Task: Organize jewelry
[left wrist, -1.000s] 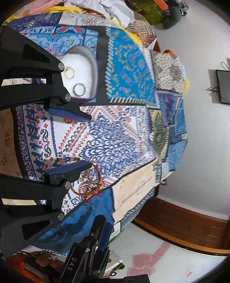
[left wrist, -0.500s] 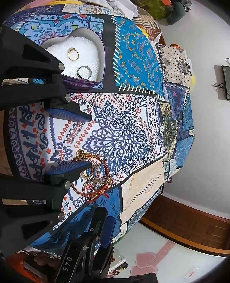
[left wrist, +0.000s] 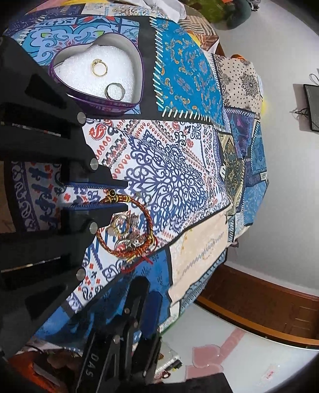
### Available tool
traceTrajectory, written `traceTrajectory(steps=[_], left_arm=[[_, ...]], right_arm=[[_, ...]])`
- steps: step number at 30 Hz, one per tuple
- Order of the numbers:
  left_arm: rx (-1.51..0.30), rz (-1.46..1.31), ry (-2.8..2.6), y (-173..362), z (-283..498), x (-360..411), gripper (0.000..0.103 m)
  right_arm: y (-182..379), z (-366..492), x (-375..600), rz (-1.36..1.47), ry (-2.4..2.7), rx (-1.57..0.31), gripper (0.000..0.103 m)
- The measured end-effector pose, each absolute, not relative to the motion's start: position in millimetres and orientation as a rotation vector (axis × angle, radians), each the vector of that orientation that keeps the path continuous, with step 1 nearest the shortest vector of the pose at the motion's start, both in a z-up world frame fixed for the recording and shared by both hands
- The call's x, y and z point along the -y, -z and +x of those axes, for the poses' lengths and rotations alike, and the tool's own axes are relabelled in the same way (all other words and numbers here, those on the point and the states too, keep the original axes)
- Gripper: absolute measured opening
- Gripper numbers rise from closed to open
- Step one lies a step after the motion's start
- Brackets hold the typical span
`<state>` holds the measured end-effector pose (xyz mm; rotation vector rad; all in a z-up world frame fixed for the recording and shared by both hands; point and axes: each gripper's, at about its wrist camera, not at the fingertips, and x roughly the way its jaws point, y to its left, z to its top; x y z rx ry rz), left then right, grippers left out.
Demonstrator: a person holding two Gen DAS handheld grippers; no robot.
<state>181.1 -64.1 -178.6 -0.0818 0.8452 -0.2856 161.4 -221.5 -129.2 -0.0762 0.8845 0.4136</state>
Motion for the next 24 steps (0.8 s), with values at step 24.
traceTrajectory(steps=[24], left_arm=[[-0.756,-0.138,0.230,155.8,168.3,27.3,0.009]], right_arm=[[144.8,165.3,193.2,-0.170,-0.449,-0.888,0.009]])
